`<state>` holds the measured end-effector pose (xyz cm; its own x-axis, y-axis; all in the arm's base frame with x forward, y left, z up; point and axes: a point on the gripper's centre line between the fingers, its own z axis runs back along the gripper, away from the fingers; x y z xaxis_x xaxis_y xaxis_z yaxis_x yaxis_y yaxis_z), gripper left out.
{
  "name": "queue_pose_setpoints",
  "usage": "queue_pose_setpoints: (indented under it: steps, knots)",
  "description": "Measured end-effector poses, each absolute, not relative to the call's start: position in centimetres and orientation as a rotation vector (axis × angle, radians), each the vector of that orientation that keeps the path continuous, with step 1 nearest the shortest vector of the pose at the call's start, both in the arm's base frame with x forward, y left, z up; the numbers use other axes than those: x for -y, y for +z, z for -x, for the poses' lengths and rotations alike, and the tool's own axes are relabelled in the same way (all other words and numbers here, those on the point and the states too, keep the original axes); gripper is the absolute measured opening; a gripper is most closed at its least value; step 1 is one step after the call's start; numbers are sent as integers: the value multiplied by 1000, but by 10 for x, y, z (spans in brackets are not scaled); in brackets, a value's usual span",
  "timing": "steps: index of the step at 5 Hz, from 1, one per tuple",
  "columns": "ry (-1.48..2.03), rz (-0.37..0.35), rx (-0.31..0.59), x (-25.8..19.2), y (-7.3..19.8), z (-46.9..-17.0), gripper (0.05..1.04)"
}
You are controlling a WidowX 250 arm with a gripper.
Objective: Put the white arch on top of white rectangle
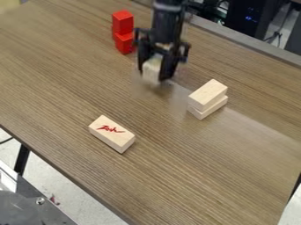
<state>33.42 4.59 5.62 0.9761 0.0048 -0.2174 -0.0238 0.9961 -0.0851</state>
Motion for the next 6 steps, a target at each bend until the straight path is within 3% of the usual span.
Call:
queue_pose_setpoints:
  steps: [2,6]
  knots:
    - [-1,145,-142,-26,97,-335,599]
    - [-118,108,-129,21,100,-324,599]
